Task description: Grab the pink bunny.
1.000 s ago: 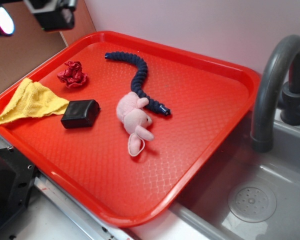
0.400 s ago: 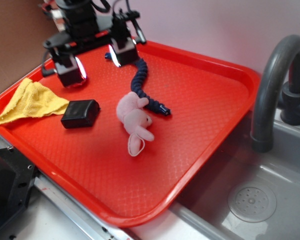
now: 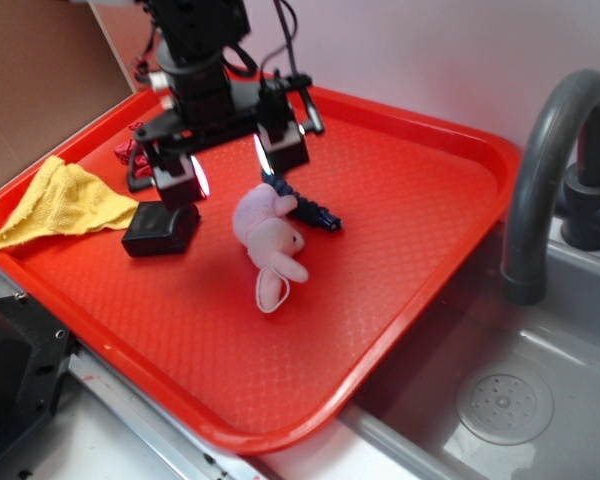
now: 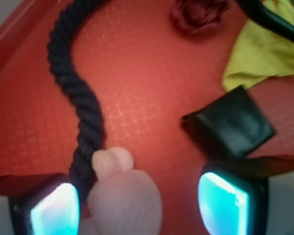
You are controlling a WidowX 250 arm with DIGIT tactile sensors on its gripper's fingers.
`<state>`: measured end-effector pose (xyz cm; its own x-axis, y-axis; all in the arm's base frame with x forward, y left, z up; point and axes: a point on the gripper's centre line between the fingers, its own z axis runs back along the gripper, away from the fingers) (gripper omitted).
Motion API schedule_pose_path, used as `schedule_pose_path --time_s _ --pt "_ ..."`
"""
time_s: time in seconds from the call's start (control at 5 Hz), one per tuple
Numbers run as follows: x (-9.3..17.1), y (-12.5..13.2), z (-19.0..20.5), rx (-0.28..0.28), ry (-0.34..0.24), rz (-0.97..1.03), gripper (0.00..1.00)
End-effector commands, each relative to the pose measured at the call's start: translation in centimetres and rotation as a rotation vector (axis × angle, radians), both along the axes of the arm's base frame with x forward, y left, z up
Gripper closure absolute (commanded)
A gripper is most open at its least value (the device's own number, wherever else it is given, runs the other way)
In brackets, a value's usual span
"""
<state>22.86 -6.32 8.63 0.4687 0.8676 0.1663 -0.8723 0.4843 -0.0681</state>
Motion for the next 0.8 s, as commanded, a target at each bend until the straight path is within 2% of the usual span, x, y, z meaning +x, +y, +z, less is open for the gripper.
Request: schedule_pose_path --time_s 0.0,0.2,0.6 --pt "0.8 -2.0 -1.3 -0.003 -0.054 -0.089 0.00" --pt "0.6 -2.6 -2.0 0.011 -0.051 -0.114 0.00" --pt "0.1 -1.7 -3.9 0.052 -0.022 -0.105 0.00"
